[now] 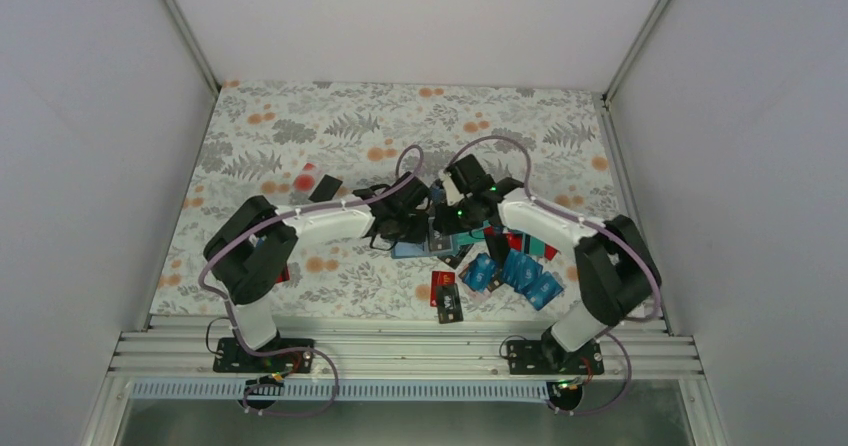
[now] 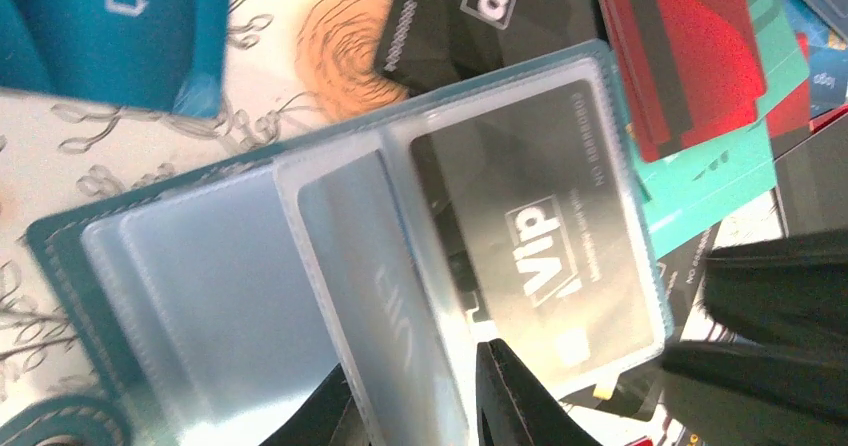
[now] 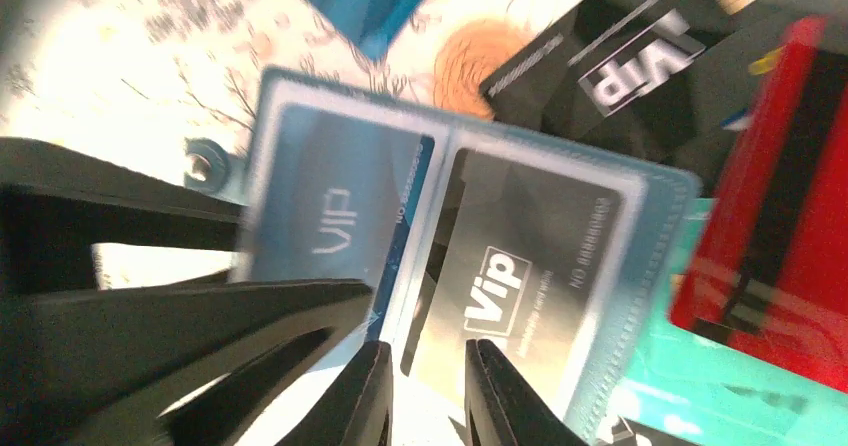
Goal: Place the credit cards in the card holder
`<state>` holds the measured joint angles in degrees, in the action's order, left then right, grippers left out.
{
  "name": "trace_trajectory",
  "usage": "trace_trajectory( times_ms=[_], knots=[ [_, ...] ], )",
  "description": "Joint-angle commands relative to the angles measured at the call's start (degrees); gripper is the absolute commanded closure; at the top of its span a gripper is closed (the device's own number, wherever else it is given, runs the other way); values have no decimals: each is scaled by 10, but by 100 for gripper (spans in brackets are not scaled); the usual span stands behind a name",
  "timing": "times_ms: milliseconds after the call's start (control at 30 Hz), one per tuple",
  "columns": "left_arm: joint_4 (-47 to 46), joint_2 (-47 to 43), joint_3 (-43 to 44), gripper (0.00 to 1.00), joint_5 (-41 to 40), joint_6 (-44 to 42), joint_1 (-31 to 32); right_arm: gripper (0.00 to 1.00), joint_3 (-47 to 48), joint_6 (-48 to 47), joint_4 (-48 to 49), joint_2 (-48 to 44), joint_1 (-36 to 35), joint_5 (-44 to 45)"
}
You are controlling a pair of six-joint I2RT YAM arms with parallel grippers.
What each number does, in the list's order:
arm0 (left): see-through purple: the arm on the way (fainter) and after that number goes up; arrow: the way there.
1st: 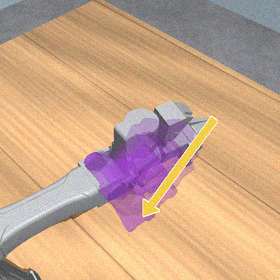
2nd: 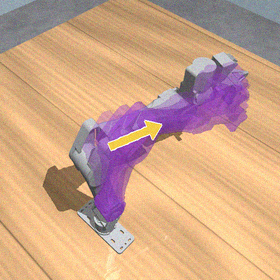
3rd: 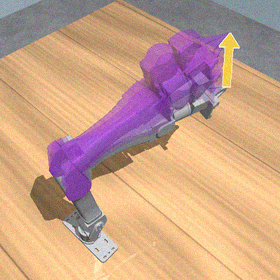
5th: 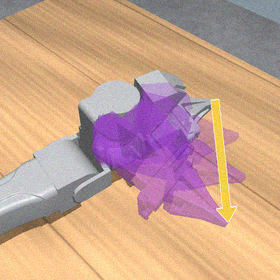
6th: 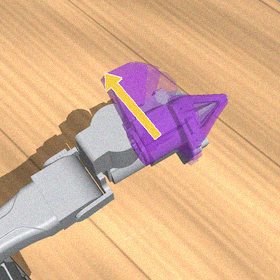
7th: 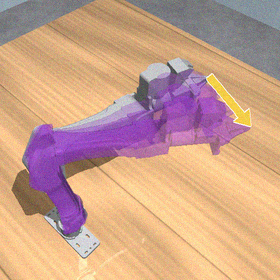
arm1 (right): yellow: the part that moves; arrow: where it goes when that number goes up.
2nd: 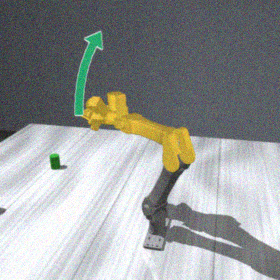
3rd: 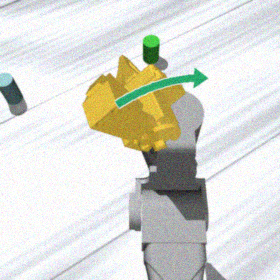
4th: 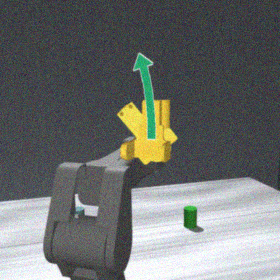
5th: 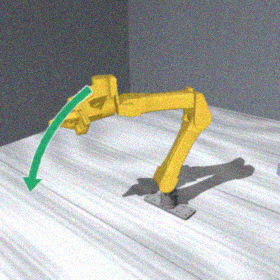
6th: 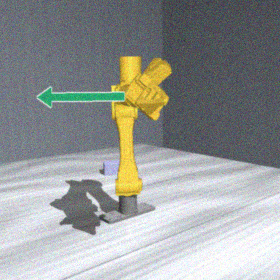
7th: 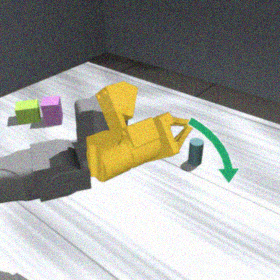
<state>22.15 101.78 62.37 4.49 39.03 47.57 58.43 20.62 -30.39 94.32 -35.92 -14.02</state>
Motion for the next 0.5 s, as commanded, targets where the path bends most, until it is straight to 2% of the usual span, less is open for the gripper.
trace_trajectory(
  times_ms=[0,200,333,467],
  knots=[
    [28,30,47,76,-24,-12,15,78,-13,7,-31,-66,24,16],
    [52,75,115,68,-27,-14,37,71,-58,23,-52,-134,56,43],
    [53,106,150,57,-14,-11,52,66,-86,40,-68,-185,69,51],
    [45,115,167,46,-5,-10,67,59,-82,65,-78,-221,71,19]
  ],
)
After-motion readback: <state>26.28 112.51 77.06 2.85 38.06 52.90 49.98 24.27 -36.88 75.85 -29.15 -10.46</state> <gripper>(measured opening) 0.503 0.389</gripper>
